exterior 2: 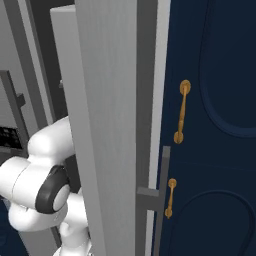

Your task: Take the strawberry from the fridge and place it on top of the pancake, located on the dining counter.

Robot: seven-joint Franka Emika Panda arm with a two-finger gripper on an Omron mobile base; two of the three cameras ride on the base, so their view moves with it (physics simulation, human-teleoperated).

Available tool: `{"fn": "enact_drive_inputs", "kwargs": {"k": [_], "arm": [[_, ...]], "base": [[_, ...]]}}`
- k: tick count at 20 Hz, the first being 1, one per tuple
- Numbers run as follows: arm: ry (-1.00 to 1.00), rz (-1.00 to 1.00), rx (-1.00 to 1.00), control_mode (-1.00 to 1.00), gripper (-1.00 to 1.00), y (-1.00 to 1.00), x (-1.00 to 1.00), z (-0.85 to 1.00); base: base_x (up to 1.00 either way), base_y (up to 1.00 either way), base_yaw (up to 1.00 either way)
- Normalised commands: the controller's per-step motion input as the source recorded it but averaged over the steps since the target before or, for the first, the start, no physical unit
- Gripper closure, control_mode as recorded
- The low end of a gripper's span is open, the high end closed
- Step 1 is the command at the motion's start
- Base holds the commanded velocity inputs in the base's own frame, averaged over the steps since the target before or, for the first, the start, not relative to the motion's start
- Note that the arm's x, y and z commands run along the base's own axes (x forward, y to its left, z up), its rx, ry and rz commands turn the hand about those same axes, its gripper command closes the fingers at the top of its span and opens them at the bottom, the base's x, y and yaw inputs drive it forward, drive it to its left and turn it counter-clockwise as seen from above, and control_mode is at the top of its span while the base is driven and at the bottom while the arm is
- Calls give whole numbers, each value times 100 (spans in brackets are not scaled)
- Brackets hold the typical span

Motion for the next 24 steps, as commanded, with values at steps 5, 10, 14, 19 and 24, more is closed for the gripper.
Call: {"fn": "enact_drive_inputs", "kwargs": {"k": [5, 10, 14, 19, 24], "arm": [[0, 0, 0, -100, -100, -14, 25, -21], [0, 0, 0, -100, -100, -2, 12, -18], [0, 0, 0, -100, -100, 0, 15, -18], [0, 0, 0, -100, 100, 0, 1, -13], [-3, -1, 2, -100, 100, 1, -23, -4]], "base": [[0, 0, 0], [0, 0, 0], [0, 0, 0], [0, 0, 0], [0, 0, 0]]}}
